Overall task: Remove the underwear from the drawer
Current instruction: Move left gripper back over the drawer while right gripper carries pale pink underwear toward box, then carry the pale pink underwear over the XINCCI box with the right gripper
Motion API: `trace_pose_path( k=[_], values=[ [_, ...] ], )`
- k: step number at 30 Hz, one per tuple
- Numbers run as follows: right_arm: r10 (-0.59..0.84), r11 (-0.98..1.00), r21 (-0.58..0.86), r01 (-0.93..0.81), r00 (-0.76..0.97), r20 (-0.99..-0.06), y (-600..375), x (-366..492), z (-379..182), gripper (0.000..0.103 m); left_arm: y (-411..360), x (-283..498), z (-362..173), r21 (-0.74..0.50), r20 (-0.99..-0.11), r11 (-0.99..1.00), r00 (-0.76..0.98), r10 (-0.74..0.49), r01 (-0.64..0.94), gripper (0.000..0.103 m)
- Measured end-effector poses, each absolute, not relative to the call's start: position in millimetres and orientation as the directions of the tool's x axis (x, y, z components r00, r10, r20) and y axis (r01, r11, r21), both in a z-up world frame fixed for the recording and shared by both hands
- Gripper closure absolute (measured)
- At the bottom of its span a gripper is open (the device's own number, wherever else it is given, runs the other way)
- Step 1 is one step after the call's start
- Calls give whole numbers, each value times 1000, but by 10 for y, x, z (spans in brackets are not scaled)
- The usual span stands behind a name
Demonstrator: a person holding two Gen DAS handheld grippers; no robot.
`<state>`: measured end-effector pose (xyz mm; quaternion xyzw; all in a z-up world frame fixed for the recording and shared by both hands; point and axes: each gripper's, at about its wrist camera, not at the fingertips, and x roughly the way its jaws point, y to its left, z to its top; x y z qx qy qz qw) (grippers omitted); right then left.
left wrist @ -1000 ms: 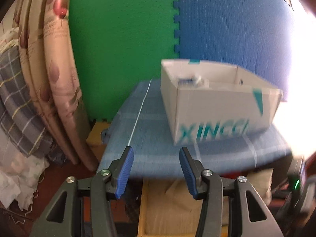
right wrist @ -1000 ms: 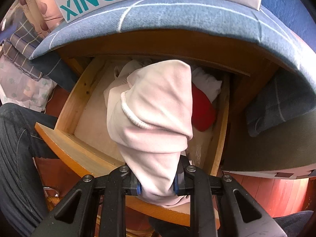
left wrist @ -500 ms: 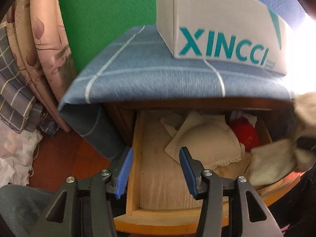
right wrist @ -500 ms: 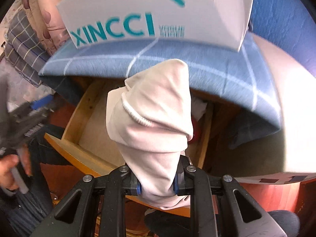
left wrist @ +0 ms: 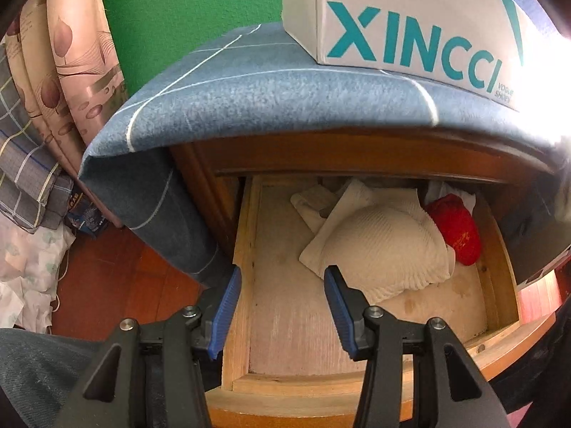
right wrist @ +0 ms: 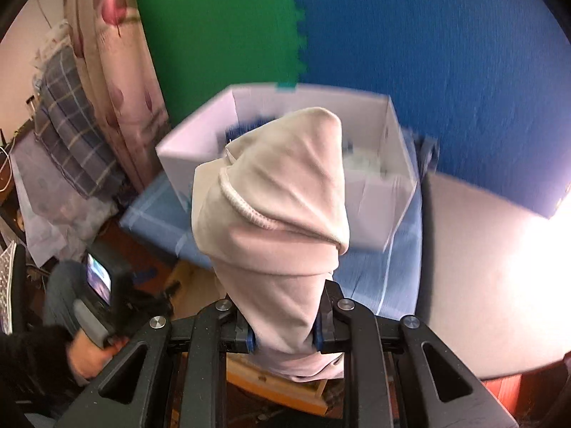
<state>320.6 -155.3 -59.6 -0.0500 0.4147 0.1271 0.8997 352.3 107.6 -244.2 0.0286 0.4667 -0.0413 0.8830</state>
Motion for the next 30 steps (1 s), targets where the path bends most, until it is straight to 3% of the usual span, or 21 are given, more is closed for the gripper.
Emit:
trace_pose_path(
  k=[16, 30],
  values=[
    [156, 944, -139, -298, 777, -610, -1260, 3619, 711, 83, 995, 3519, -2486, 15, -835, 991, 547, -61, 134, 54],
    [25, 974, -170, -152, 811, -584, -1316, 4497, 677, 83, 994, 3494, -2519, -15, -842, 990, 533, -89, 143, 54]
  ],
)
